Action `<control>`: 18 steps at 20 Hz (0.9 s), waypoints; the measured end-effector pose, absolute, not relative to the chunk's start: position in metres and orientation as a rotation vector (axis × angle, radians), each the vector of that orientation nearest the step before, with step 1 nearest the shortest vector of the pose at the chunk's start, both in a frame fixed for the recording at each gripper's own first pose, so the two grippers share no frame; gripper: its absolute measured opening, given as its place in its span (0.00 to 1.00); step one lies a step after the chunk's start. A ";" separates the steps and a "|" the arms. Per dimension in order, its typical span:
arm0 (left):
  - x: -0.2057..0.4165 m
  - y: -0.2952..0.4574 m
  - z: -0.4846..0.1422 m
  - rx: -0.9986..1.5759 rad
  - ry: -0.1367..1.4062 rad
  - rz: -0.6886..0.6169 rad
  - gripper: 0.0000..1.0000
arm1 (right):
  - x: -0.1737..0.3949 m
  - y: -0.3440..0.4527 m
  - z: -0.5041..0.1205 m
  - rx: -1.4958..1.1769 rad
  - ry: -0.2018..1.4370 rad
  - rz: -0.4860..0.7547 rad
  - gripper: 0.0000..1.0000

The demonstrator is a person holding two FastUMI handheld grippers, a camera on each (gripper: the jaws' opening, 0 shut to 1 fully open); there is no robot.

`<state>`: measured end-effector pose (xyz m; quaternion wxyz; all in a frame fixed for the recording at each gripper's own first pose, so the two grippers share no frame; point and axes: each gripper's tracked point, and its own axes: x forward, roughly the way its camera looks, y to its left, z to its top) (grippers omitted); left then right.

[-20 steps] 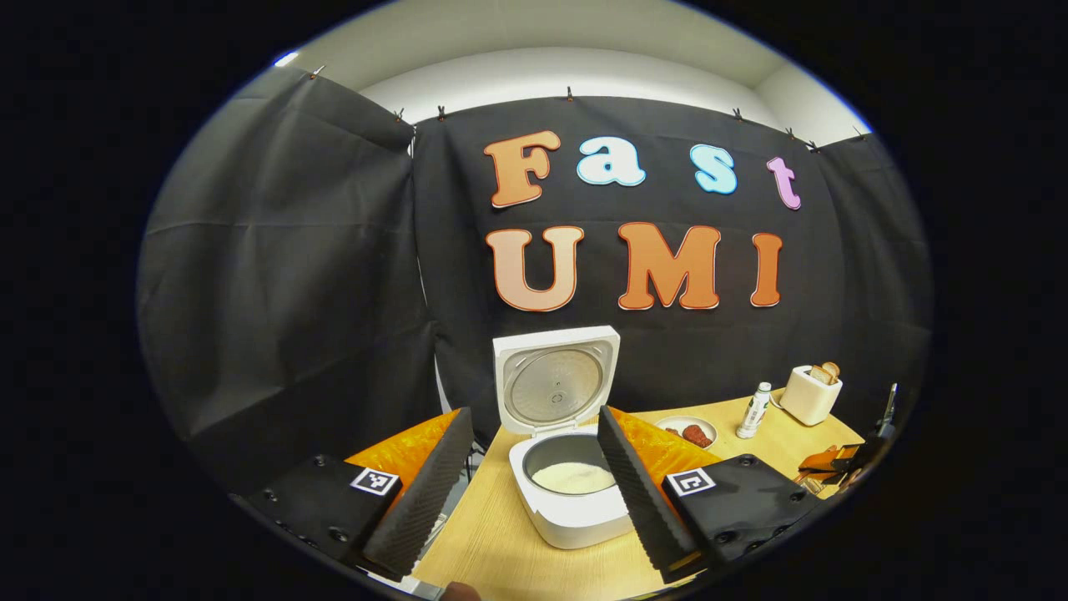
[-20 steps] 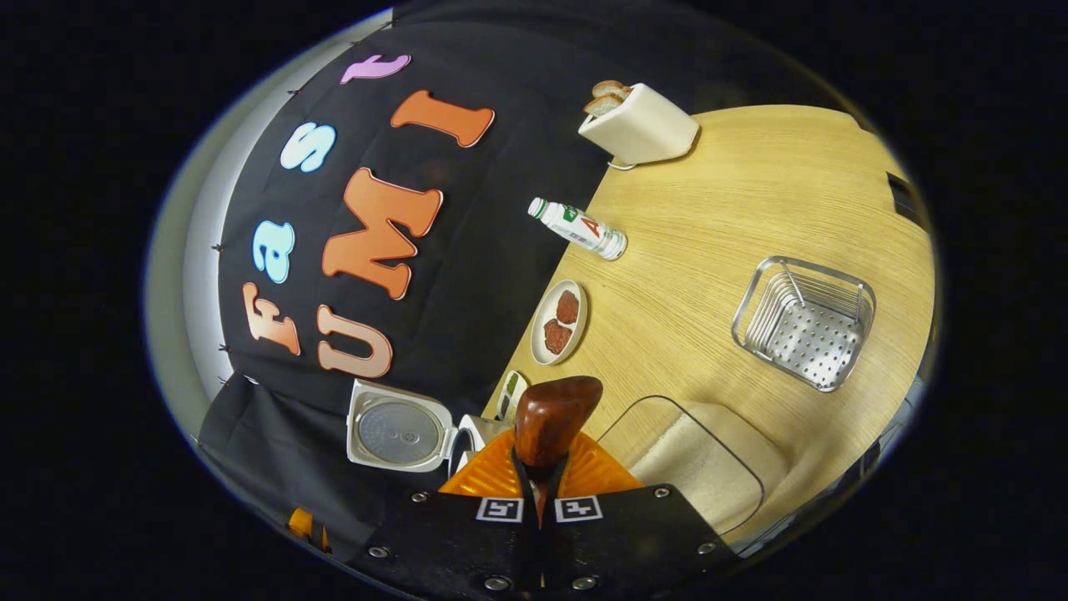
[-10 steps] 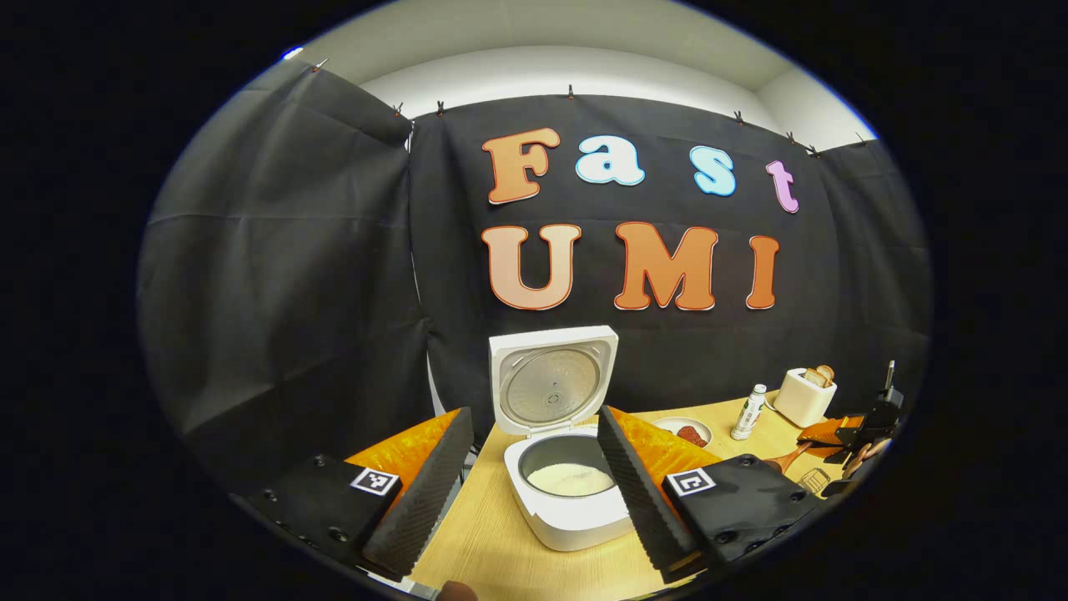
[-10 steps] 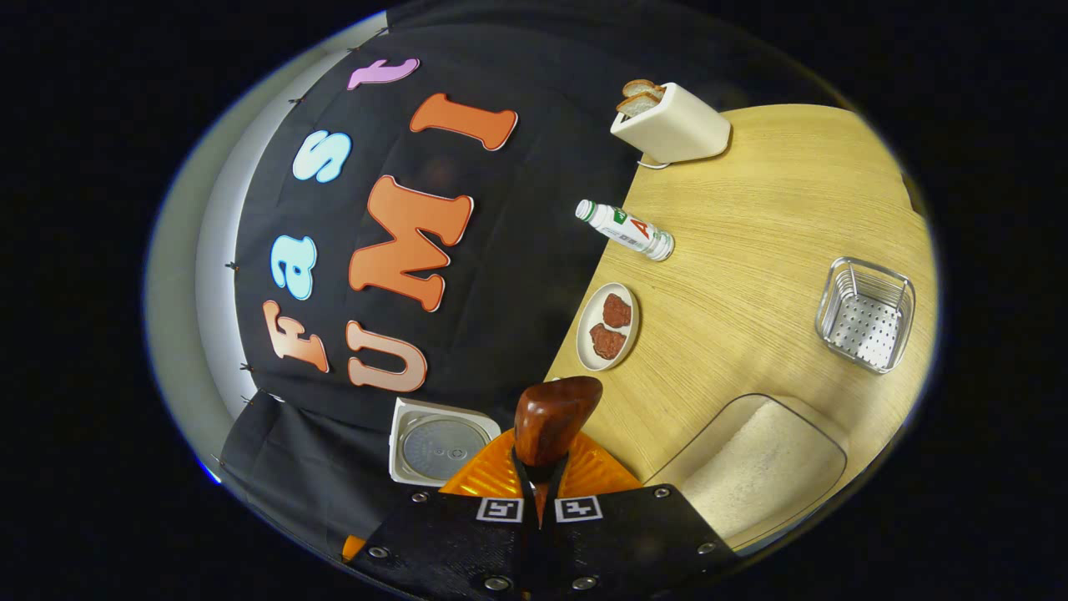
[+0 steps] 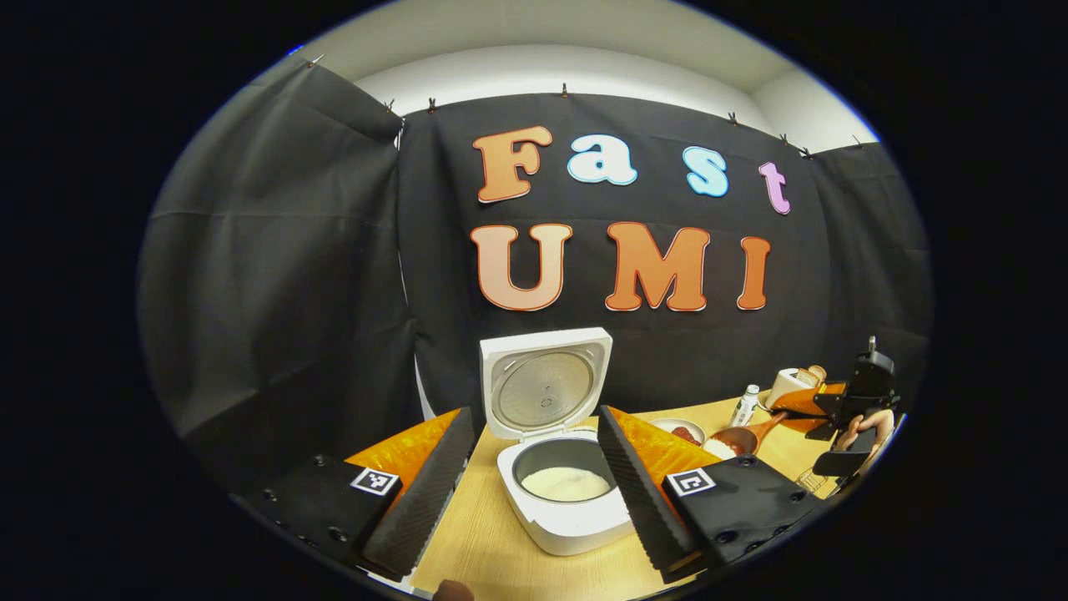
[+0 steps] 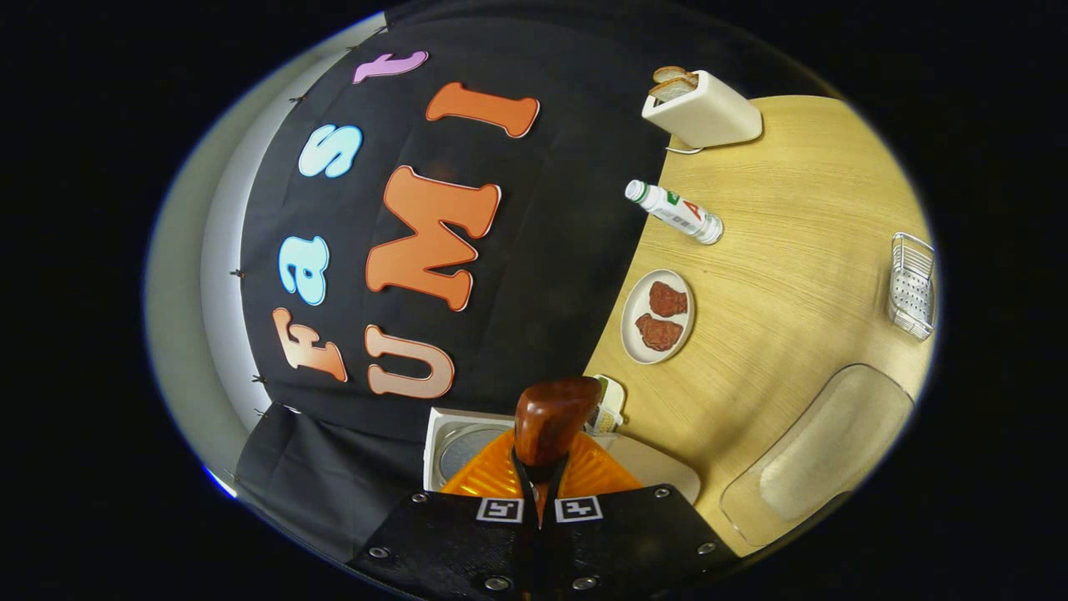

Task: Close the left gripper, press the button to open the rice cooker; take a wooden spoon from the chopstick holder with the right hand, scoop a spoonful of rice and pour it into the rice cooker, then put the wooden spoon back into the chopstick holder.

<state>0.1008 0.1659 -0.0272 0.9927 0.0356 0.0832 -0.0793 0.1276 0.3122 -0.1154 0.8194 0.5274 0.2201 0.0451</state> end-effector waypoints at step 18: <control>0.129 0.197 -0.055 0.051 0.215 -0.155 1.00 | 0.223 0.430 -0.096 0.867 0.420 0.163 0.00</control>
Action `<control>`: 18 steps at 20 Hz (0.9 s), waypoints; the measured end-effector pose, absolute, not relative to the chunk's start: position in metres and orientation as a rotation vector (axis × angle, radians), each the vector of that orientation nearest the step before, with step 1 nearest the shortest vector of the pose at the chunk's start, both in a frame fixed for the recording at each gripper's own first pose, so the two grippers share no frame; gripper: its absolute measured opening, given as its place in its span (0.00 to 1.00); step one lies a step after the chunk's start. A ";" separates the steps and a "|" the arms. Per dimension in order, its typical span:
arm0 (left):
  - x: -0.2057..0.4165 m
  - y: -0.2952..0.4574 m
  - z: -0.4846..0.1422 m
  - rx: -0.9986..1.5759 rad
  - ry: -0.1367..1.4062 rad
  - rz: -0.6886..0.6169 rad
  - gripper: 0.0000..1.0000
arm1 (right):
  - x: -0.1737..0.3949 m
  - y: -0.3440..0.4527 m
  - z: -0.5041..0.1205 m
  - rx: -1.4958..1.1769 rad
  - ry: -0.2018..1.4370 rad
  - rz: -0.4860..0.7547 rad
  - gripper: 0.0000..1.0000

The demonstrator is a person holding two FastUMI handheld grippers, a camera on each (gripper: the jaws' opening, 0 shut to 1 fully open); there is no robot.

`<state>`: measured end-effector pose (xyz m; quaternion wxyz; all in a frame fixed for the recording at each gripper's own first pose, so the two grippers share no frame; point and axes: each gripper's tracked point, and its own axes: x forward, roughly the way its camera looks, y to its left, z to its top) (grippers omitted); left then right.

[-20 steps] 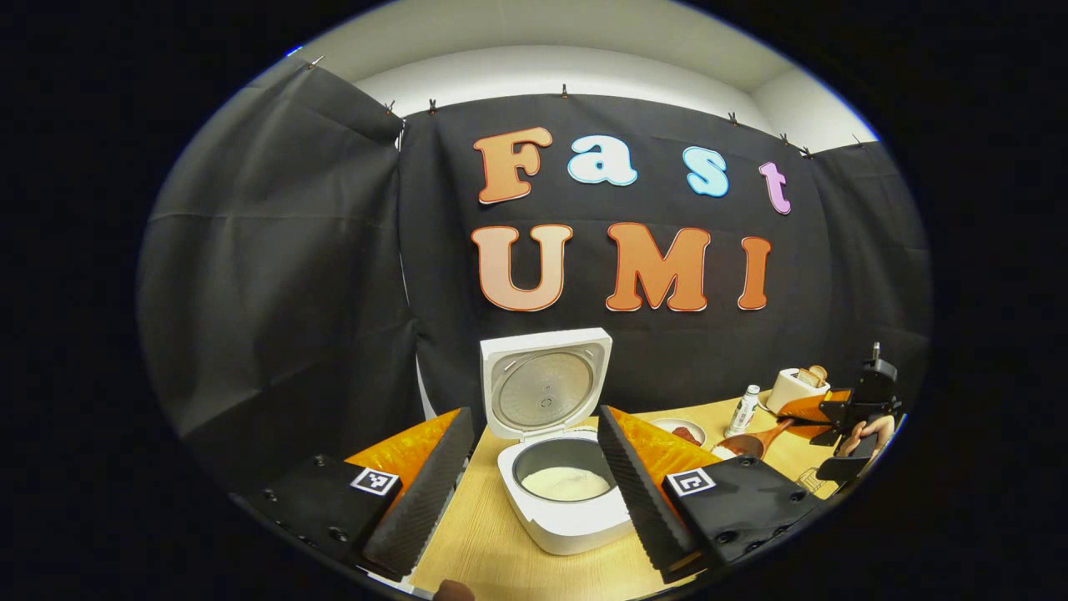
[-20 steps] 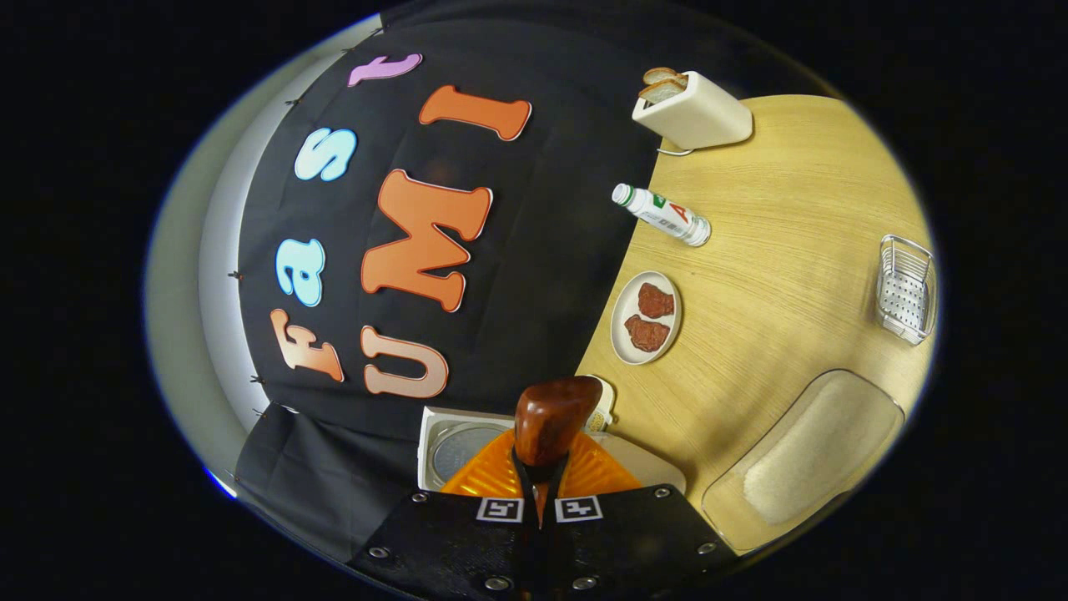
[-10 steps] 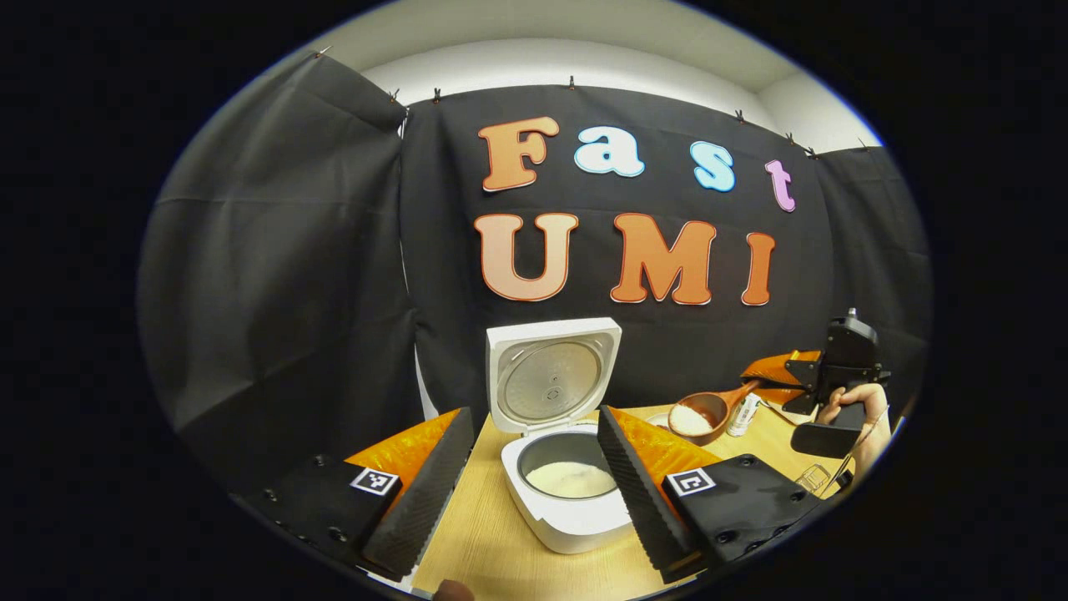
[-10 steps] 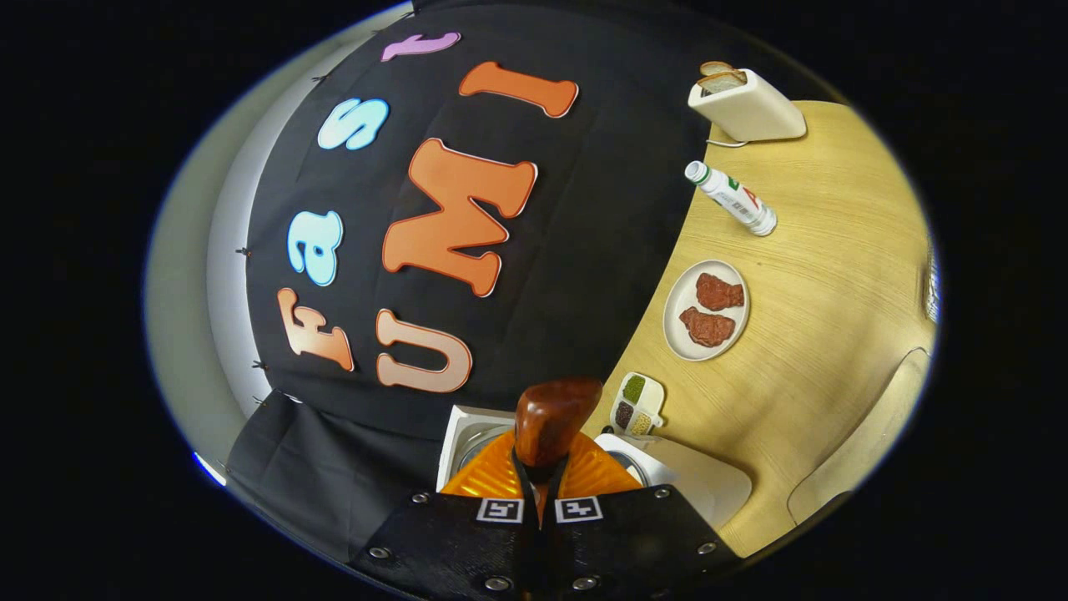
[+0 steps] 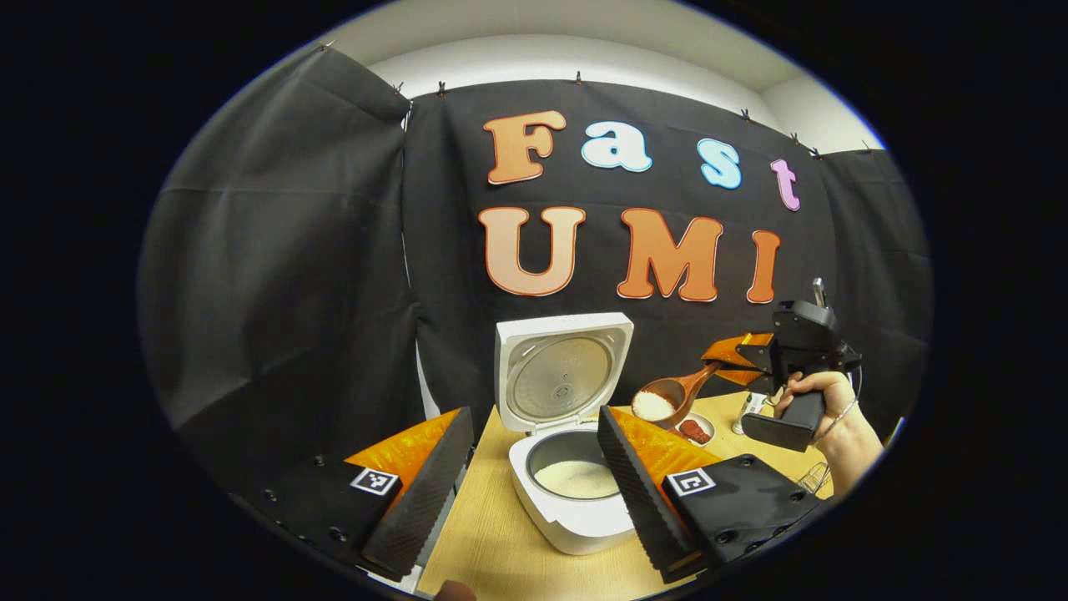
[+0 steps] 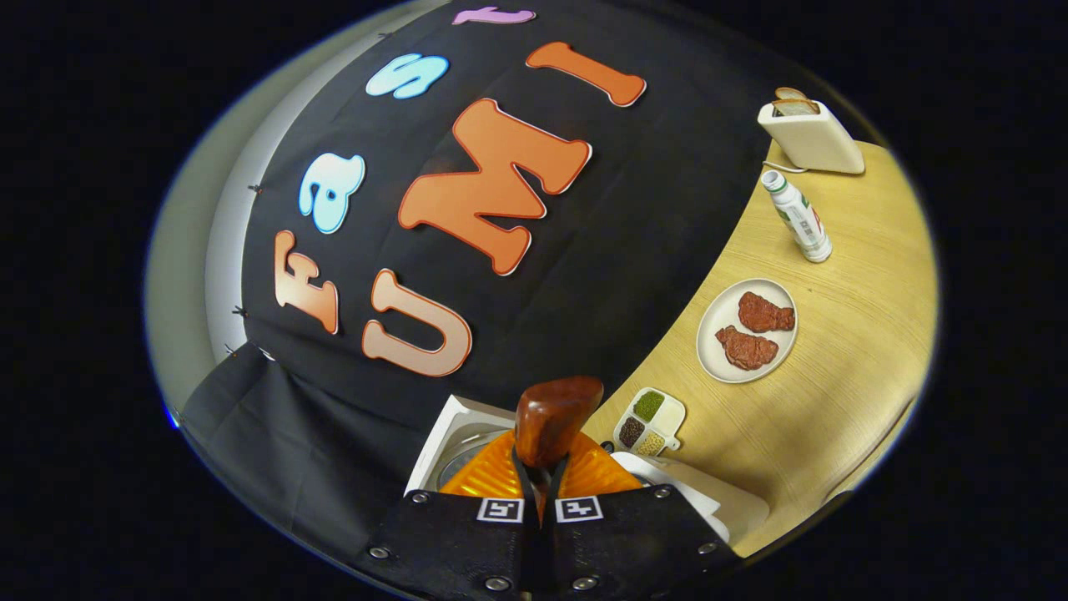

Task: Close the left gripper, press the button to open the rice cooker; take a wooden spoon from the chopstick holder with the right hand, scoop a spoonful of rice and pour it into the rice cooker, then put the wooden spoon back into the chopstick holder.

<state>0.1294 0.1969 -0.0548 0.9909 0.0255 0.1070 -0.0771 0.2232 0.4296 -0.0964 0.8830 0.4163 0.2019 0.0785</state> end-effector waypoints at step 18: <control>0.139 0.200 -0.066 0.018 0.215 -0.170 1.00 | 0.233 0.463 -0.097 0.547 0.372 0.237 0.00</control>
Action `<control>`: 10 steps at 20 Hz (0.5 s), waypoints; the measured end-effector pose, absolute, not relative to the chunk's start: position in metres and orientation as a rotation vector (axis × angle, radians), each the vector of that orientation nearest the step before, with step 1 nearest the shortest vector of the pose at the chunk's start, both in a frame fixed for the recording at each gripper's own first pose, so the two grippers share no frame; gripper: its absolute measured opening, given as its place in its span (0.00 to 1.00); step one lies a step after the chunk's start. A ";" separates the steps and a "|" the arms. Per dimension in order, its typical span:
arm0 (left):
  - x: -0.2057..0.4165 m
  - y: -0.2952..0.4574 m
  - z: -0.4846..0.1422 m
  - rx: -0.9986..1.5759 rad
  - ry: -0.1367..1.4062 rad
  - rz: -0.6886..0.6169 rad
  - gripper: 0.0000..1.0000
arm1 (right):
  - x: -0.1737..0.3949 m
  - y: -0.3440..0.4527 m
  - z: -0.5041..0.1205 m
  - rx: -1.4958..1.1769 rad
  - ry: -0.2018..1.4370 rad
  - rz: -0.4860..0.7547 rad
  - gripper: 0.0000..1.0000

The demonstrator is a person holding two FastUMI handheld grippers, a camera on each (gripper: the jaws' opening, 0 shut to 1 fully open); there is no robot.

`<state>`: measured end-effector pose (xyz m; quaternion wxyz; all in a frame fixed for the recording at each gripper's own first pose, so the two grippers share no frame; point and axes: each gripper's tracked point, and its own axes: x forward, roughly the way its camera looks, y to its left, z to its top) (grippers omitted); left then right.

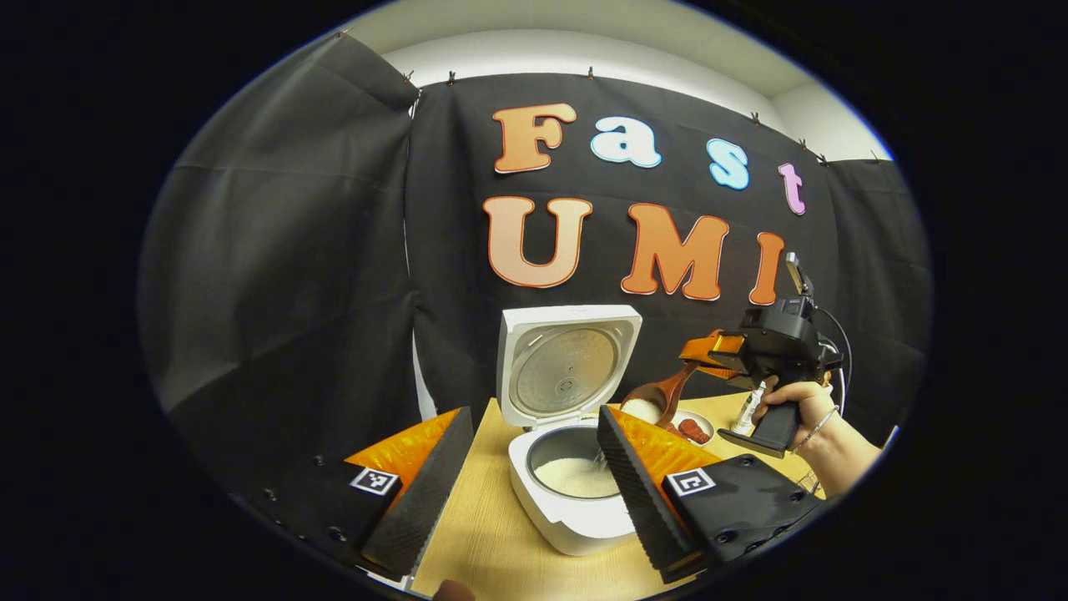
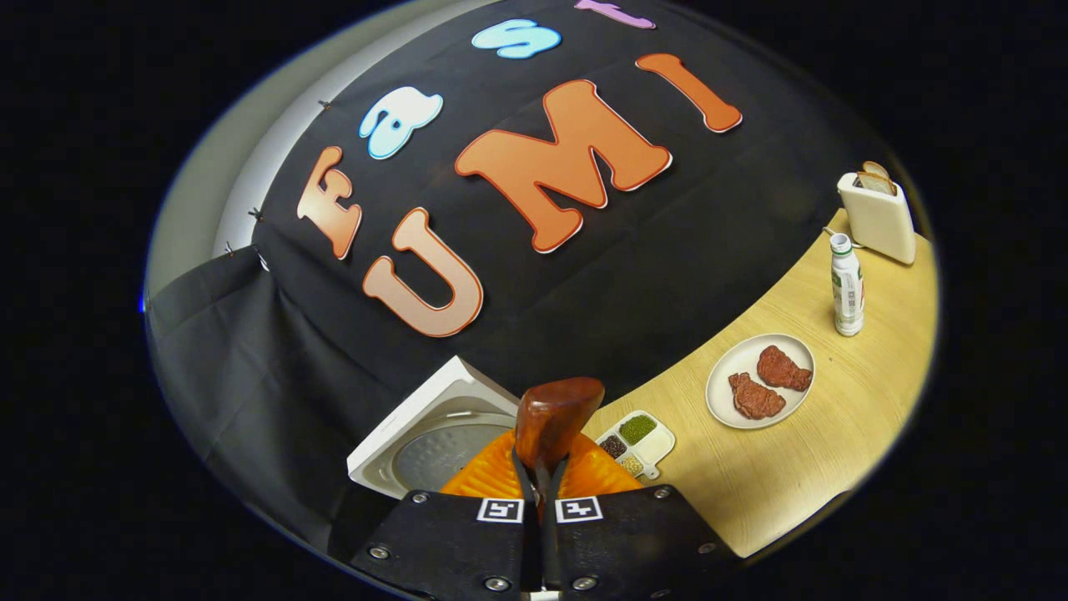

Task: Close the left gripper, press the button to open the rice cooker; take a wooden spoon from the chopstick holder with the right hand, scoop a spoonful of rice and pour it into the rice cooker, then put the wooden spoon back into the chopstick holder.

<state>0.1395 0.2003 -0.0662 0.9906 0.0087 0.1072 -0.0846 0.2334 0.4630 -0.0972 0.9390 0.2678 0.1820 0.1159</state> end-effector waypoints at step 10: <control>0.140 0.203 -0.067 0.021 0.212 -0.159 1.00 | 0.227 0.487 -0.073 0.315 0.267 0.328 0.00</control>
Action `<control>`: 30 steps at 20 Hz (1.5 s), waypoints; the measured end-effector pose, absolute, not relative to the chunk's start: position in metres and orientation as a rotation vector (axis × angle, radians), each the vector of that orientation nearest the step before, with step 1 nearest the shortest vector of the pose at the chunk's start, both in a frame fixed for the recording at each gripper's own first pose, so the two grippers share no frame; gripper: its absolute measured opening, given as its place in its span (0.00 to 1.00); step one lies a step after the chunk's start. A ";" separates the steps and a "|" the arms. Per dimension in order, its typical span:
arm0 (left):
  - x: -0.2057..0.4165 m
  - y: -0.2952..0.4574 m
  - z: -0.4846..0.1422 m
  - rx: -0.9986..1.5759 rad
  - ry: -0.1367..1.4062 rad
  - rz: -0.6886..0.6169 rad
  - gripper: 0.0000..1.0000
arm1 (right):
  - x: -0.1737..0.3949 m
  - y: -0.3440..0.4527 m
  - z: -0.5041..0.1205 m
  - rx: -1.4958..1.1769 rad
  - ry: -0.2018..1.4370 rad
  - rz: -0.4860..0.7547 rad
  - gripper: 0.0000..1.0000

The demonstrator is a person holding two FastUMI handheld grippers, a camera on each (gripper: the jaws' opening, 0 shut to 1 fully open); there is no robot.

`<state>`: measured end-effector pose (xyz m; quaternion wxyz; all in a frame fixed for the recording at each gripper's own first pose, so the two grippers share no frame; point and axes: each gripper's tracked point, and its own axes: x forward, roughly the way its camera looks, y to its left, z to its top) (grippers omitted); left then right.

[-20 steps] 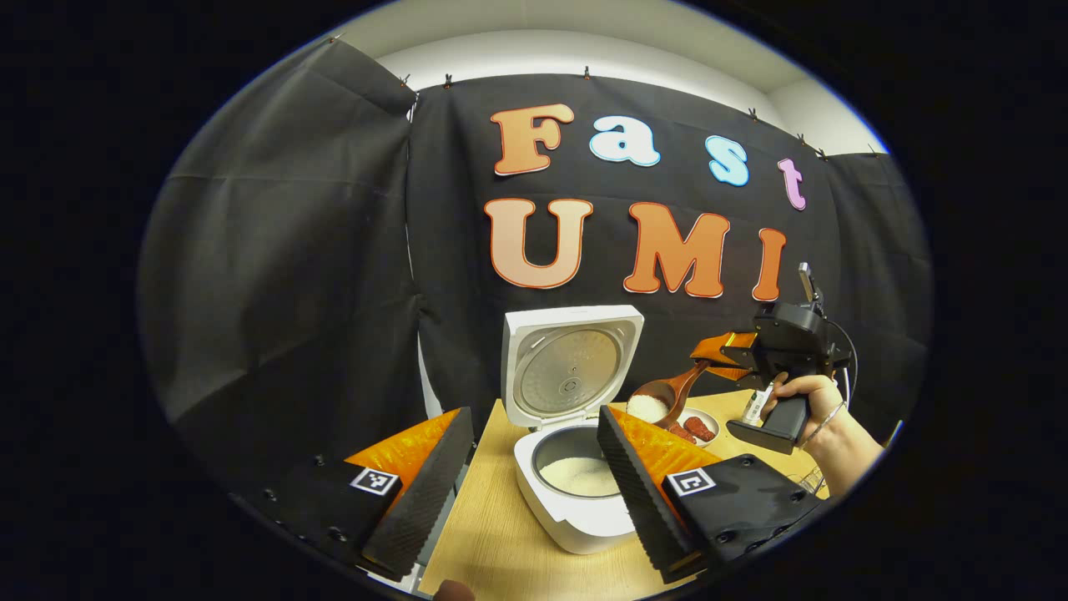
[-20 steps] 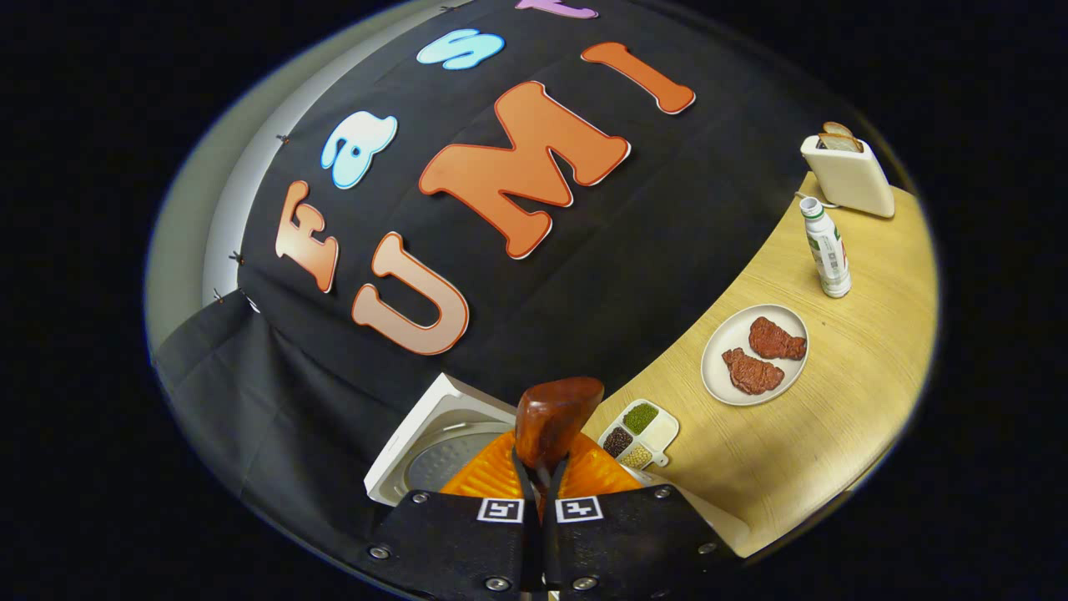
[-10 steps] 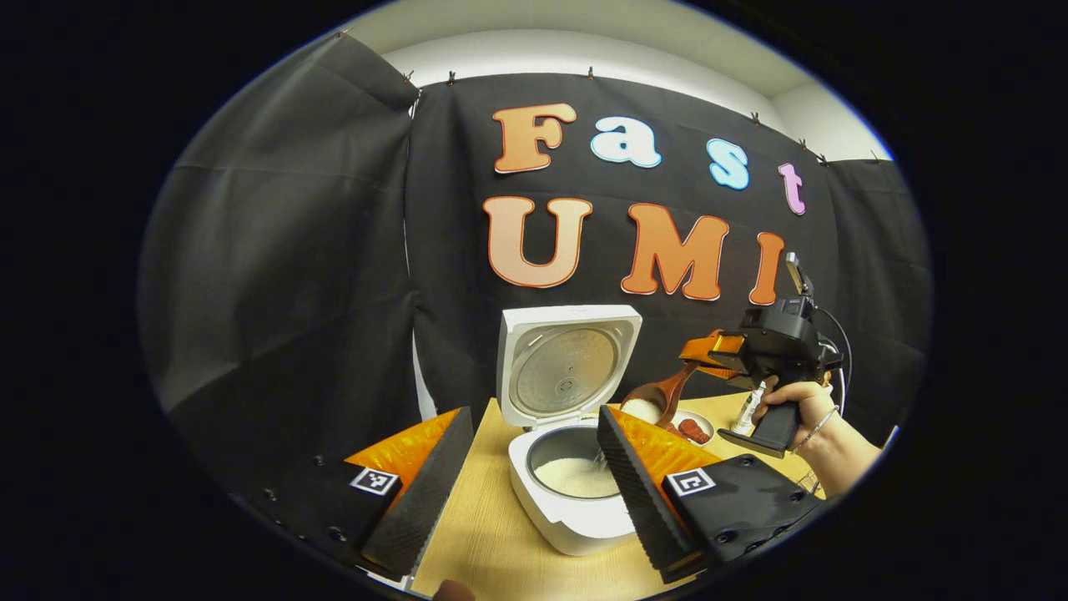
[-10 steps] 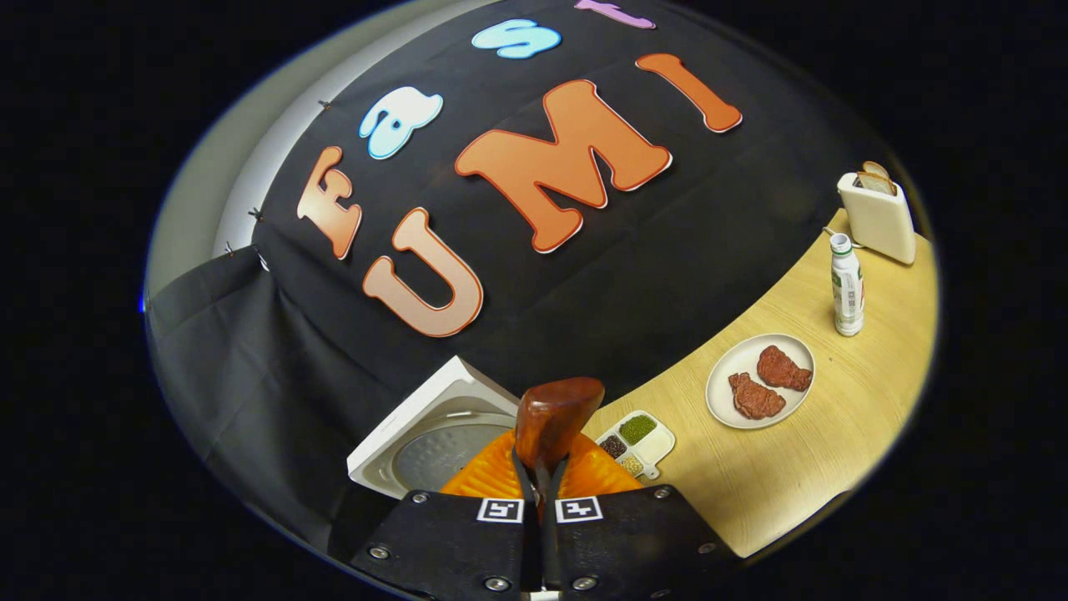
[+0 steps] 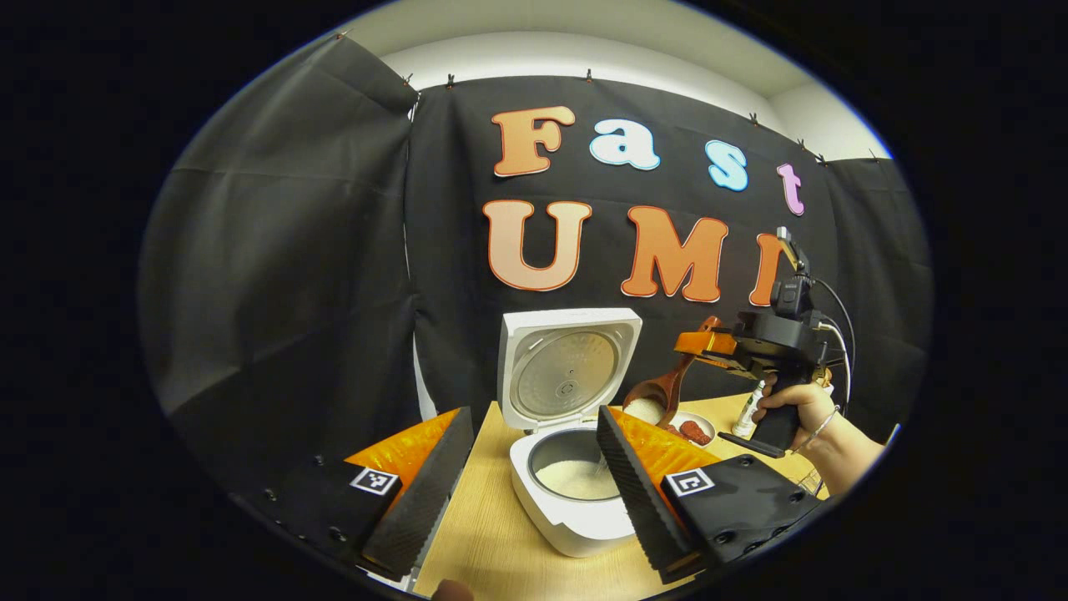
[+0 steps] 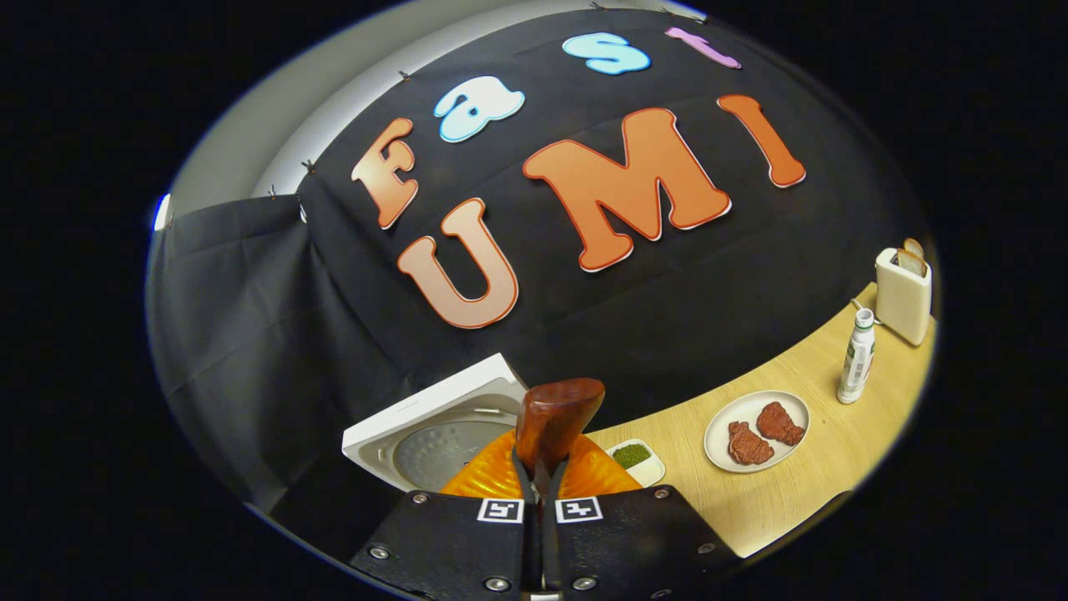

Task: Close the left gripper, press the button to open the rice cooker; take a wooden spoon from the chopstick holder with the right hand, scoop a spoonful of rice and pour it into the rice cooker, then put the wooden spoon back into the chopstick holder.

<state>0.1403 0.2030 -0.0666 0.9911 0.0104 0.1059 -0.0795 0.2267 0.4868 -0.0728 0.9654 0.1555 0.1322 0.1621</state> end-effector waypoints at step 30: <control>0.132 0.214 -0.066 0.022 0.206 -0.125 1.00 | 0.185 0.552 -0.057 -0.233 0.057 0.563 0.00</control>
